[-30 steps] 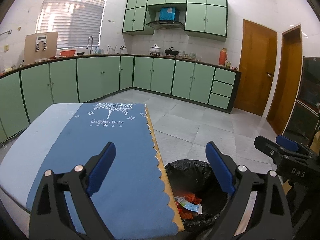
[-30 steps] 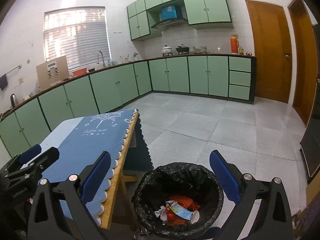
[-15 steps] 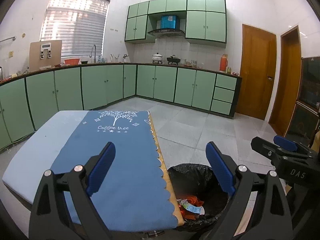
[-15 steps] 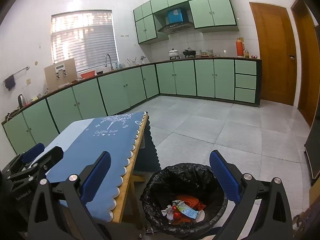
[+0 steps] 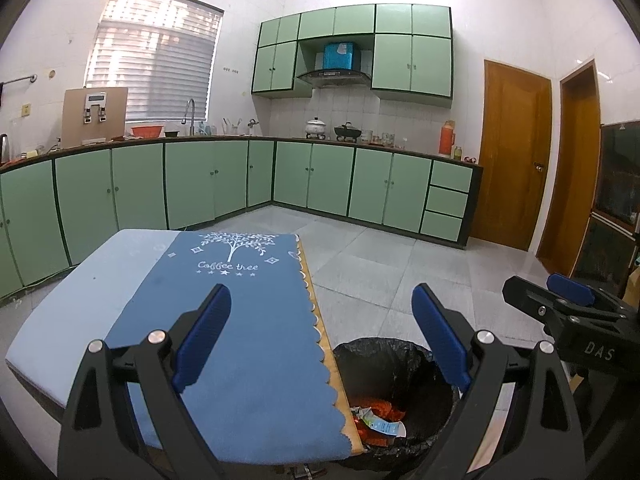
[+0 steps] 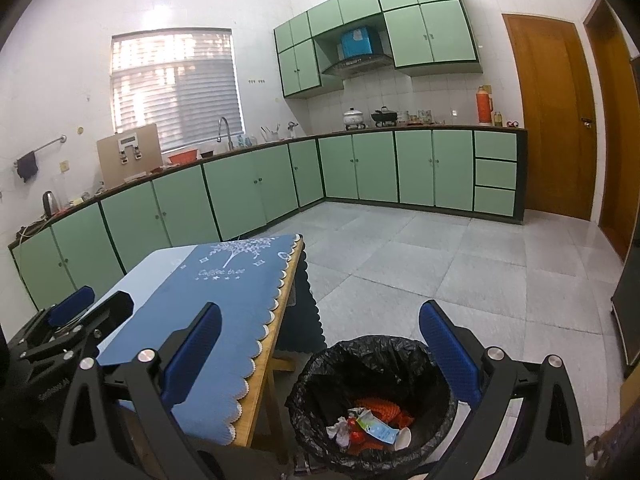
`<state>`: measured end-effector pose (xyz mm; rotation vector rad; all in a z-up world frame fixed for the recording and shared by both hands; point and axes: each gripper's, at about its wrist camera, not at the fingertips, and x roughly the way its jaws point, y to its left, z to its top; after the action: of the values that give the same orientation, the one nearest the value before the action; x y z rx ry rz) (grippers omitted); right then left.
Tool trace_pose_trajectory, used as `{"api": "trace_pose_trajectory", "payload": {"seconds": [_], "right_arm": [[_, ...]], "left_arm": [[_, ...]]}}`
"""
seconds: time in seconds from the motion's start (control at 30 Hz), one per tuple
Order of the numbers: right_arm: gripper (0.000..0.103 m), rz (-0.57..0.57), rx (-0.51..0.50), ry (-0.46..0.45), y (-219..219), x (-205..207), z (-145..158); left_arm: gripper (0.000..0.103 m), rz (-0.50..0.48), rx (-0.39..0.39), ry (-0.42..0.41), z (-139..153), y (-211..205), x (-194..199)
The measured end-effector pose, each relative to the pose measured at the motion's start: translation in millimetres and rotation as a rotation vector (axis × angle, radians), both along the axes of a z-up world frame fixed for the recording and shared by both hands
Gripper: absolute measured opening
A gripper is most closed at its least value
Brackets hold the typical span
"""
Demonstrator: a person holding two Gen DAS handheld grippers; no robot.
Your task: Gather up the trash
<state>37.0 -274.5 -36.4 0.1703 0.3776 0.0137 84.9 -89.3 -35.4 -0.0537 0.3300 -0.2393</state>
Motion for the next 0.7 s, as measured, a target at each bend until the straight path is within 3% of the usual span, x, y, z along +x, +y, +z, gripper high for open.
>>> {"api": "trace_pose_trajectory", "payload": {"seconds": [0.7], "right_arm": [[0.097, 0.001, 0.002, -0.020, 2.0, -5.9, 2.6]], "left_arm": [[0.089, 0.018, 0.006, -0.018, 3.2, -0.9, -4.8]]}}
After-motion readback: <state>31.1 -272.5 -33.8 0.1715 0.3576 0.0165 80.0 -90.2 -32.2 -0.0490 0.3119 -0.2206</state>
